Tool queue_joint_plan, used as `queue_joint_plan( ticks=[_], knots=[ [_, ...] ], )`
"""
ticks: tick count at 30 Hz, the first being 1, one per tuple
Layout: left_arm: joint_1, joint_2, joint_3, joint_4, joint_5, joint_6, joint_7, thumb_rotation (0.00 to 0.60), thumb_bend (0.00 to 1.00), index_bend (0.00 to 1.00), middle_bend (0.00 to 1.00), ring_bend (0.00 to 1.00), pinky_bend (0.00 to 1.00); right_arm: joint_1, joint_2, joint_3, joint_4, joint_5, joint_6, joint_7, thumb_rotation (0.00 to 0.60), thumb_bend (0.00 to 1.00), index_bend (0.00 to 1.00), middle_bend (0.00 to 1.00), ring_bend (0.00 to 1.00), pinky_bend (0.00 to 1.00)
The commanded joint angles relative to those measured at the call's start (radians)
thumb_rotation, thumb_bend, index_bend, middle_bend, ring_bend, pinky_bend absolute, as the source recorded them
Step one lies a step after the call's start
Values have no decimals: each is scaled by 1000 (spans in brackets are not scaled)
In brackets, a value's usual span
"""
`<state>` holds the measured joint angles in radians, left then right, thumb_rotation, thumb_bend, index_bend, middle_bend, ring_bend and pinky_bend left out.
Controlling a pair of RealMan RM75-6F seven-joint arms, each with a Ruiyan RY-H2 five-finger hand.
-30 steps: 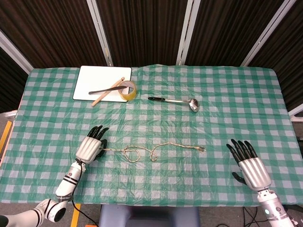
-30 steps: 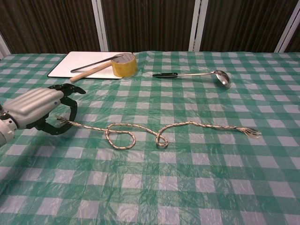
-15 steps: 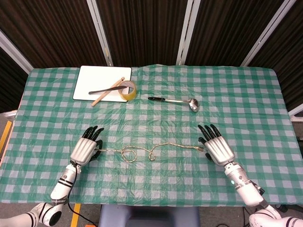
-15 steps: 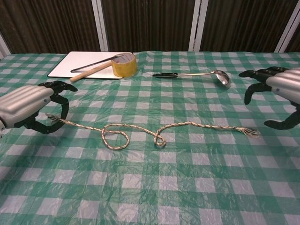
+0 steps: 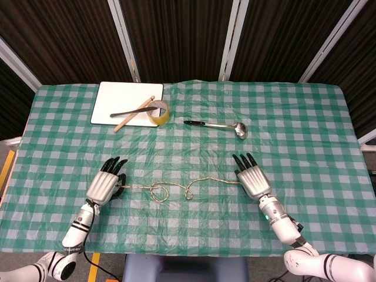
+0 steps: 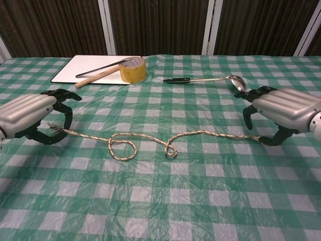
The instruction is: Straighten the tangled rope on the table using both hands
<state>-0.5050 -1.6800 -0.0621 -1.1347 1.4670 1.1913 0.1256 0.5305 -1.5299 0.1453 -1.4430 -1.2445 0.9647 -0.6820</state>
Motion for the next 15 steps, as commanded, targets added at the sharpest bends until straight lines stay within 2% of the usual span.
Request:
queue_joint_plan(
  ticks=[1, 5, 15],
  knots=[
    [0, -2, 0, 2, 0, -1, 1, 600, 456, 602, 106, 0, 112, 11, -22, -7, 34, 6, -1, 26, 600, 425, 591, 0, 0, 0],
    [-6, -6, -5, 2, -7, -12, 14, 600, 456, 602, 103, 0, 112, 17, -44, -13, 71, 13, 5, 42, 600, 436, 626, 0, 0, 0],
    [-11, -1, -8, -8, -12, -22, 22, 600, 457, 584, 96, 0, 110, 40, -70, -27, 108, 42, 4, 20, 600, 438, 632, 0, 0, 0]
  ],
)
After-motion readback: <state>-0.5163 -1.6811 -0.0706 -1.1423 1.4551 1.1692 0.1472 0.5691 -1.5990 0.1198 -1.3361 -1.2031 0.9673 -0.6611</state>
